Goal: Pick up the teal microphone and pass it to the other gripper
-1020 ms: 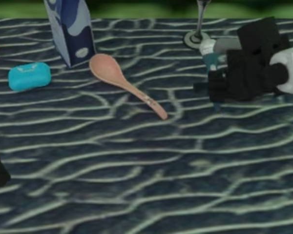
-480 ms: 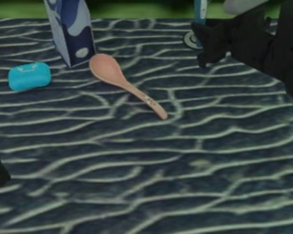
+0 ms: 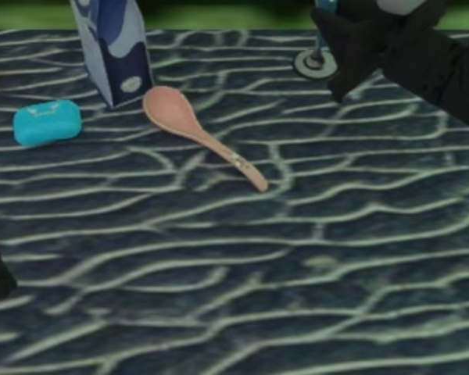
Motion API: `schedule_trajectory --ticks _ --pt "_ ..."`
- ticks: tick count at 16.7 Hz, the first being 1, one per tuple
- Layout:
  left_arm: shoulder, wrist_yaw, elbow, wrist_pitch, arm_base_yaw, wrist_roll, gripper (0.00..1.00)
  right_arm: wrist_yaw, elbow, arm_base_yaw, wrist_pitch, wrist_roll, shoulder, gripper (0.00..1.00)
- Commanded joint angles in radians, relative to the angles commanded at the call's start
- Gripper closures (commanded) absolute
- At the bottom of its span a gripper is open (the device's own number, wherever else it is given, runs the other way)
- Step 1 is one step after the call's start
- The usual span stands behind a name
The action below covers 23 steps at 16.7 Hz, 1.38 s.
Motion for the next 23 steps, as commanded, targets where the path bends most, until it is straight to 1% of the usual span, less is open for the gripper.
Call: schedule_trajectory --ticks 2,3,4,6,9,10,11,12,13,16,23 --pt "0.000 0.000 0.000 0.000 0.000 0.000 0.00 0.005 0.002 0.008 0.001 0.003 0.003 1.00" --pt "0.000 0.000 0.000 0.000 0.000 0.000 0.00 0.018 -0.006 0.021 0.013 0.004 0.000 1.00" --pt "0.000 0.000 0.000 0.000 0.000 0.000 0.00 0.040 -0.021 0.044 0.032 0.005 -0.006 1.00" --pt "0.000 0.000 0.000 0.000 0.000 0.000 0.00 0.102 -0.064 0.106 0.085 0.011 -0.022 1.00" --pt "0.000 0.000 0.000 0.000 0.000 0.000 0.00 0.210 -0.139 0.220 0.174 0.021 -0.053 1.00" --pt "0.000 0.000 0.000 0.000 0.000 0.000 0.00 0.241 -0.160 0.252 0.200 0.024 -0.063 1.00" --pt "0.000 0.000 0.000 0.000 0.000 0.000 0.00 0.263 -0.176 0.274 0.220 0.026 -0.072 1.00" --pt "0.000 0.000 0.000 0.000 0.000 0.000 0.00 0.275 -0.185 0.286 0.232 0.027 -0.077 1.00" --pt "0.000 0.000 0.000 0.000 0.000 0.000 0.00 0.276 -0.187 0.287 0.233 0.027 -0.078 1.00" --pt "0.000 0.000 0.000 0.000 0.000 0.000 0.00 0.272 -0.183 0.283 0.231 0.029 -0.073 1.00" --pt "0.001 0.001 0.001 0.001 -0.001 0.000 0.00 0.276 -0.187 0.287 0.233 0.027 -0.078 1.00"
